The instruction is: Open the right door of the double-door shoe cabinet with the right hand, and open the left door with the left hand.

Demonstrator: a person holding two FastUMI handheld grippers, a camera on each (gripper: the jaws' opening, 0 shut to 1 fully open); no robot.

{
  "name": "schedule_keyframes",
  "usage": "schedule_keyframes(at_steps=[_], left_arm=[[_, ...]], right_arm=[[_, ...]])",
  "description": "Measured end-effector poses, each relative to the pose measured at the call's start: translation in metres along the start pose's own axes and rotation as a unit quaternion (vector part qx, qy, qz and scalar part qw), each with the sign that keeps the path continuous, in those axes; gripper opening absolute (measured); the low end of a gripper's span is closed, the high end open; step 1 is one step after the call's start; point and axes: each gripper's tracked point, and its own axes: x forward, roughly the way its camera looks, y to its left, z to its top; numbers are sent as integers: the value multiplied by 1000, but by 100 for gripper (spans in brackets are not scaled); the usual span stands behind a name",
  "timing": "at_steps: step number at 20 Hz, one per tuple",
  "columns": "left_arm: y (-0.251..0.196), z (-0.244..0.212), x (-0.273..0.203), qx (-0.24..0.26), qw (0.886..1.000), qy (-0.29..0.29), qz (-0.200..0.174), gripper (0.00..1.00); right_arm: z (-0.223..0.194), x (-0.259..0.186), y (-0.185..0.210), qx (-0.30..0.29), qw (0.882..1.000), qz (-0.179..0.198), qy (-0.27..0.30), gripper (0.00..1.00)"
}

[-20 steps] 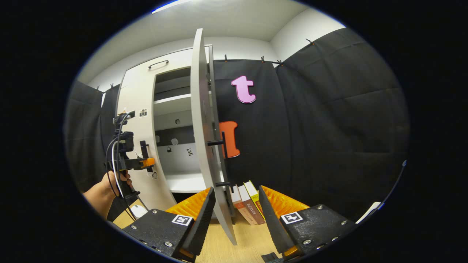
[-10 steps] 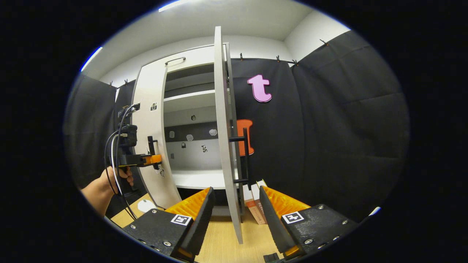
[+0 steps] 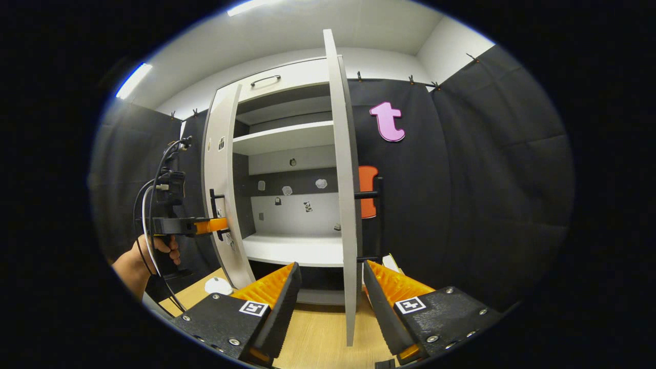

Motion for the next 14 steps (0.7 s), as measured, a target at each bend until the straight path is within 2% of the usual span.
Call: schedule_keyframes(at_steps=[7, 14], left_arm=[[23, -1, -31, -11, 1000, 1, 25, 23], [46, 1, -51, -10, 999, 1, 47, 23]], right_arm=[[0, 13, 18, -10, 999, 46, 1, 75], [-7, 30, 26, -11, 998, 65, 13, 75]])
